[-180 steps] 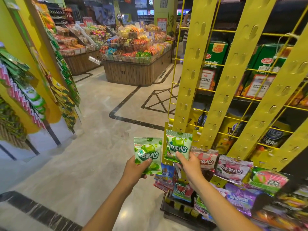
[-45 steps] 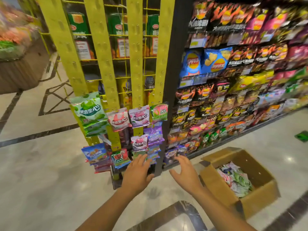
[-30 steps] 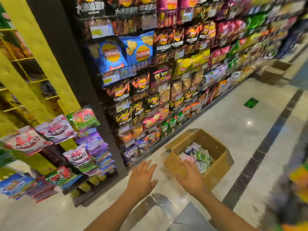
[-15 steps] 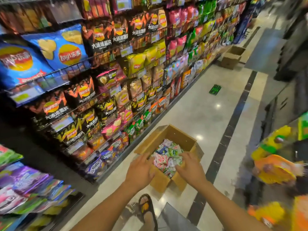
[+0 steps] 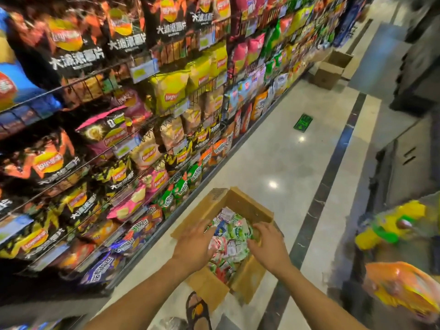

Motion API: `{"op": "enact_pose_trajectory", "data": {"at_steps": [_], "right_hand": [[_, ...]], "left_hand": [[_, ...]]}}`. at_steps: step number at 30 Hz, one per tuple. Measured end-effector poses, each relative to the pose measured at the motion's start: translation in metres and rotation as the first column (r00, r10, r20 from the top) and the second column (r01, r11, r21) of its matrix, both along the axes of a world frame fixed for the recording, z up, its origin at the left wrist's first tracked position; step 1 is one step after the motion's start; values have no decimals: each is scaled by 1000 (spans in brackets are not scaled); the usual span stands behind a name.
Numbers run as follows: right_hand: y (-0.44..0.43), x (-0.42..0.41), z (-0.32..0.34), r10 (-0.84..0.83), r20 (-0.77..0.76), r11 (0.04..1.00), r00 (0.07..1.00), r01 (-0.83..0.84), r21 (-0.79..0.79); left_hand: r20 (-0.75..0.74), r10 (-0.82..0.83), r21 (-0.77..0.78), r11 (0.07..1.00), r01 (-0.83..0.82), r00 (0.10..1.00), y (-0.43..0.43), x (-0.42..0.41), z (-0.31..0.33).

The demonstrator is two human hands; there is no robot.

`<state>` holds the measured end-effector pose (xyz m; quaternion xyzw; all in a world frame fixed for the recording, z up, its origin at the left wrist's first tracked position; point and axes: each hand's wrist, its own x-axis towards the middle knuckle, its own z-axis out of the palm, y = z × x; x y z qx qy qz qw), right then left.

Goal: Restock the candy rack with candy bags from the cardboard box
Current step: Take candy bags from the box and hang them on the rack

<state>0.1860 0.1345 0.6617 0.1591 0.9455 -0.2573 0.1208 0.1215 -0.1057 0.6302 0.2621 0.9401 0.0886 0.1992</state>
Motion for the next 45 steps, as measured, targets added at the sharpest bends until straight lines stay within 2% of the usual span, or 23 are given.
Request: {"op": "enact_pose_trajectory", "data": {"at_steps": [5,10,14,20,28,35,39,41,43,45], "right_hand": [[27,-46,-58,5,84,998,996,1,-70],[58,-86,-160,58,185,992,981,-37,-117],[70,-115,-225,108,281,987,954,-69,-143],[84,-131,-359,186,411,970,893,-100,-221],[74,-129,-504,116,507,961,854,32,-273],[58,-144,-596,276,414,946,867,-170,-275],[43,-167,-640,354,313,935,881,-320,-154],[33,-181,-656,397,304,917,866,-384,-104],[25,-189,-672,430,321,900,844,-428,-82],[19,-191,-684,437,352,891,828,-453,-41]], "left_hand": [[92,37,-49,998,-33,995,16,-46,-54],[211,130,-109,988,-109,969,33,-78,-126],[271,197,-177,972,-152,942,45,-94,-203],[347,296,-210,949,-234,890,54,-103,-335],[444,426,-188,905,-383,788,57,-95,-496],[437,460,-205,888,-412,773,41,-122,-600],[379,289,-219,951,-218,879,32,-139,-632],[376,218,-217,966,-143,901,31,-144,-642],[370,201,-237,964,-118,907,31,-146,-653],[351,261,-271,948,-169,899,31,-148,-657]]}}
